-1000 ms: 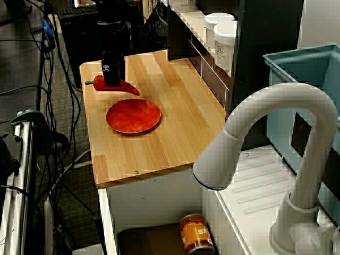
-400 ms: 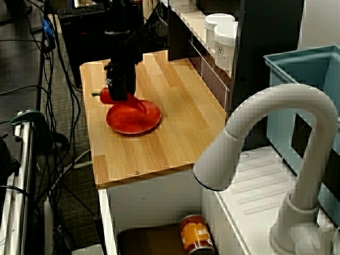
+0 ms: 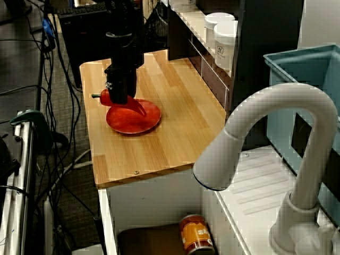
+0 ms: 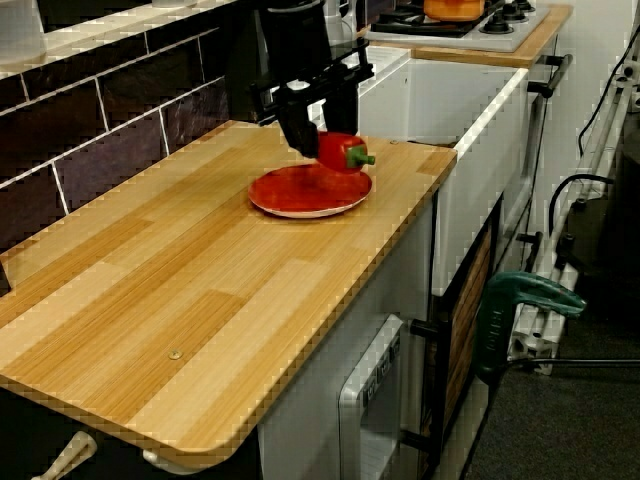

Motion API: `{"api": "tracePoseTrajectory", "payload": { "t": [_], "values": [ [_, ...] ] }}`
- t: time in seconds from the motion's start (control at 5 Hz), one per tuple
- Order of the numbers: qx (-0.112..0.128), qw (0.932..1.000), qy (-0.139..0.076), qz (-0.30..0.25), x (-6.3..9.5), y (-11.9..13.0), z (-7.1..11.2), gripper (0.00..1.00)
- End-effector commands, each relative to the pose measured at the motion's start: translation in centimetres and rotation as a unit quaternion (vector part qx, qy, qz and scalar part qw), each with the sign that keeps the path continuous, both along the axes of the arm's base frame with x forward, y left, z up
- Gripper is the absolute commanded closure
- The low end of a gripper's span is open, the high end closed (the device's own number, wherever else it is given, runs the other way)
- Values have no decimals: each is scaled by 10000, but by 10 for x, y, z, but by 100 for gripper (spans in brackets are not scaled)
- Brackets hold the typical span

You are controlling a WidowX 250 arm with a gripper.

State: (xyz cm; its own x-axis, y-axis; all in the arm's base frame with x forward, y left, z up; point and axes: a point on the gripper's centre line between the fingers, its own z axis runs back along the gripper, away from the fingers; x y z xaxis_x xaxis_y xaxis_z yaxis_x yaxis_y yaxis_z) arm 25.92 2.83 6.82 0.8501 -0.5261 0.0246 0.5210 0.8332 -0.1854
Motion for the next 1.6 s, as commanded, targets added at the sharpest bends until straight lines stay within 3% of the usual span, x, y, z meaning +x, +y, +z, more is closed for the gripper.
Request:
{"api": "tracePoseTrajectory", "payload": {
  "t": [0.0,0.2,0.4,0.6,0.8,1.0,1.2,1.4],
  "values": [
    [-31,9996,-21,273,4,23,13,0],
    [-134,9996,-117,220,-3,31,16,0],
    [-417,9988,233,106,-8,32,19,0],
    [-880,9956,309,-100,-21,30,38,0],
    [-1022,9941,306,198,-31,15,37,0],
    [-798,9910,113,1064,-30,2,22,0],
    [-90,9880,-247,1522,-23,-2,11,0],
    [337,9827,-792,1638,-24,1,15,0]
  ]
}}
